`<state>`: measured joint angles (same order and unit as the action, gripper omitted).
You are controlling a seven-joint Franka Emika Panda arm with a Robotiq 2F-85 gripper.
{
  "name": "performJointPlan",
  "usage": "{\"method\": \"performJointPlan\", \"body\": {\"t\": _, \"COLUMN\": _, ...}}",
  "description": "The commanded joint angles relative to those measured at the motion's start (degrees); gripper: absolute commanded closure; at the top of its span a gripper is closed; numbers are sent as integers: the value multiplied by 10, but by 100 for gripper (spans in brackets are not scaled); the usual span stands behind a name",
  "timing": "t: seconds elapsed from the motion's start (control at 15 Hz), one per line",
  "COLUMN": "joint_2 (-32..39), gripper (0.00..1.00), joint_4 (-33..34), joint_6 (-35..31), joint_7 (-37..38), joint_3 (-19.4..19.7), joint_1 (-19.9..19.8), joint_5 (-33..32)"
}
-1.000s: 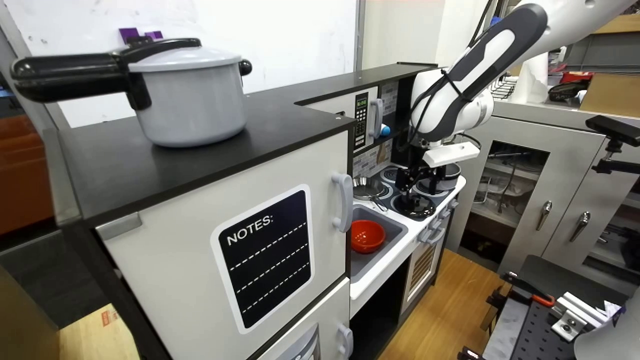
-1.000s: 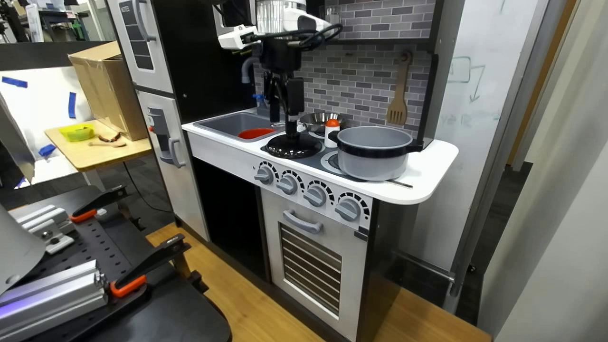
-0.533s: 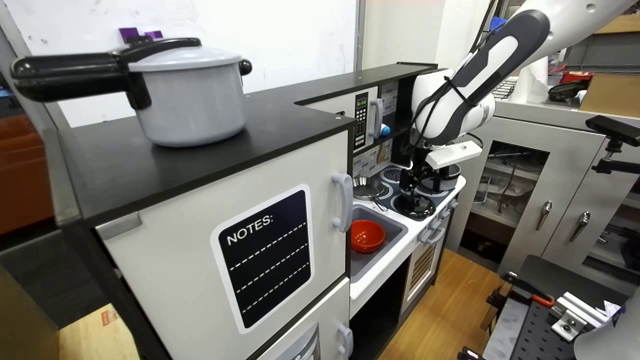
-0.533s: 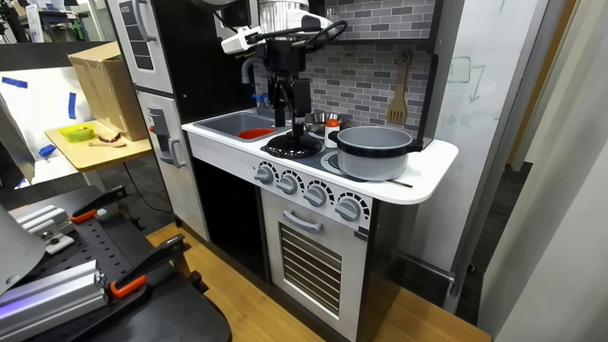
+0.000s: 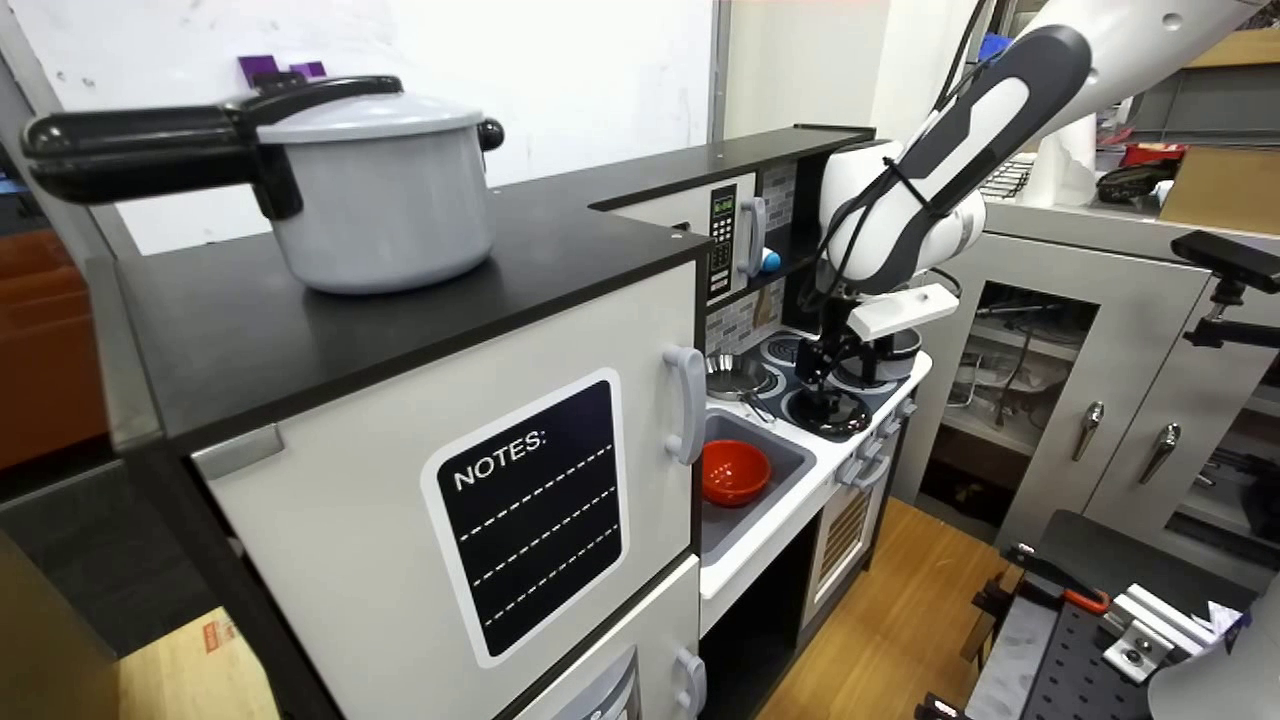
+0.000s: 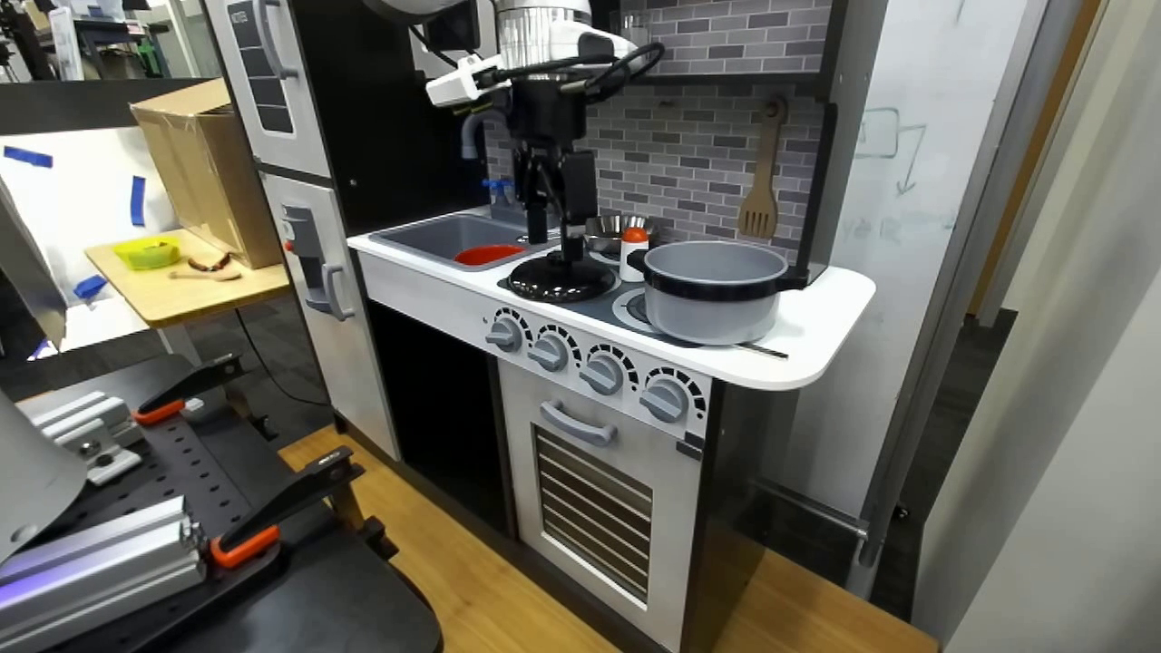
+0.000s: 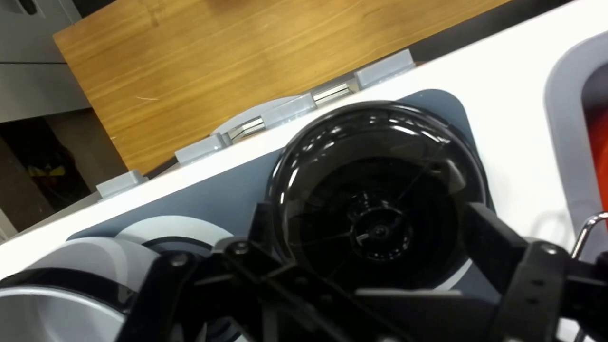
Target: Use the black lid to cover the grey pot
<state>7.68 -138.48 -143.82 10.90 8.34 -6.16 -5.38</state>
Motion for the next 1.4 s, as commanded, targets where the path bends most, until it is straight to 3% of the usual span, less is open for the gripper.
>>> {"method": "performJointPlan", "body": {"t": 0.0, "joint_2": 22, "gripper": 0, "joint_4": 15, "joint_6": -4, "joint_7": -15, "joint_3": -5, "joint_1": -3, "joint_5": 26}}
{"method": "performJointPlan", "body": {"t": 0.93, "joint_2": 56, "gripper": 0, "joint_4": 50, "joint_6": -2, "joint_7": -19, "joint_3": -5, "joint_1": -3, "joint_5": 49}}
{"method": "performJointPlan", "body": {"t": 1.0, "joint_2": 55, "gripper": 7, "joint_4": 50, "joint_6": -2, "joint_7": -18, "joint_3": -5, "joint_1": -3, "joint_5": 49}}
{"method": "performJointPlan", "body": {"t": 1.13, "joint_2": 56, "gripper": 34, "joint_4": 50, "joint_6": -2, "joint_7": -19, "joint_3": -4, "joint_1": -4, "joint_5": 50}}
{"method": "performJointPlan", "body": {"t": 1.33, "joint_2": 56, "gripper": 54, "joint_4": 53, "joint_6": -1, "joint_7": -18, "joint_3": -3, "joint_1": -5, "joint_5": 53}}
